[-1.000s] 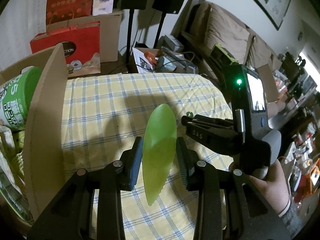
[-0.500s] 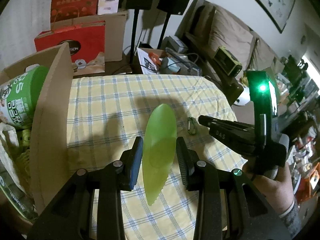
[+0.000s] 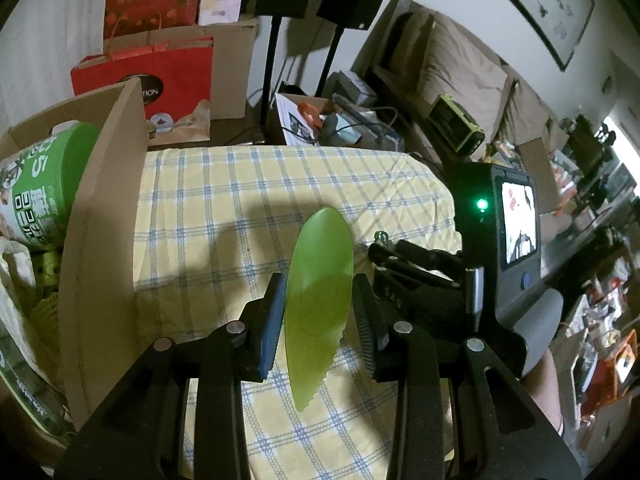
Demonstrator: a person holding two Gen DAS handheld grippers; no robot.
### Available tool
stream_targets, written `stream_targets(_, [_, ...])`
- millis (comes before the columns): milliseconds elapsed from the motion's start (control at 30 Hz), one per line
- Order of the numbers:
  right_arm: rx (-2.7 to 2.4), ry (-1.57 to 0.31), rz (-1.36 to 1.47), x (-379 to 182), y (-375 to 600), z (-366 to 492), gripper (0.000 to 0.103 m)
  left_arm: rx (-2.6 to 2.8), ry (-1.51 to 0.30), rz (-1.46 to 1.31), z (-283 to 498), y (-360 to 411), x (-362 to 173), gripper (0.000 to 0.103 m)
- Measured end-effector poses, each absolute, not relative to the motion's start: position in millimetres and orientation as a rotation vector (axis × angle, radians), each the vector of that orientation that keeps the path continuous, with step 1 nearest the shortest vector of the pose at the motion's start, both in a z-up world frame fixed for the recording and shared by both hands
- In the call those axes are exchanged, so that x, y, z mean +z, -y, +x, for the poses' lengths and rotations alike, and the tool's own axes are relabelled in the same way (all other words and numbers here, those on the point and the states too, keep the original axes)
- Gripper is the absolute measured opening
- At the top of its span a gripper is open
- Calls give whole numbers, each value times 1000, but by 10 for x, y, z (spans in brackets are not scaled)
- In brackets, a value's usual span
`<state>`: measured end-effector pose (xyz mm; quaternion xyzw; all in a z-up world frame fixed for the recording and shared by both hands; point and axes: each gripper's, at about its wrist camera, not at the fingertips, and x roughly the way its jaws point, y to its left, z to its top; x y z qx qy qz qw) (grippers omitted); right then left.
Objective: Organize objects
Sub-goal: 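Carry the scraper and carabiner over the cardboard box with both tools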
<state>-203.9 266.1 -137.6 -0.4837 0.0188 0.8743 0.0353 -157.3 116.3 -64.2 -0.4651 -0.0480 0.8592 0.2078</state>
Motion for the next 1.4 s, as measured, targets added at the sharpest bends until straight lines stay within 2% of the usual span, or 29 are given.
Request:
stream_targets(33, [2695, -67, -1487, -1380, -2662, -2034, 19, 2392, 134, -1295, -1578, -1160, -639, 31])
stream_targets(267, [2736, -172, -1504, -1340, -2757, -2021, 19, 2403, 139, -1295, -1569, -1141, -644, 31])
stream_targets(467, [2827, -207, -1381, -1018, -2774, -1850, 19, 2432, 132, -1292, -1573, -1082, -625, 31])
stream_targets(867, [2972, -155, -1203, -401, -2538, -1482, 19, 2527, 131, -1200, -1453, -938, -327, 31])
stream_targets(1400, [3057, -83, -1153, -109, -2000, -1298, 19, 2650, 144, -1149, -1225, -461, -88, 31])
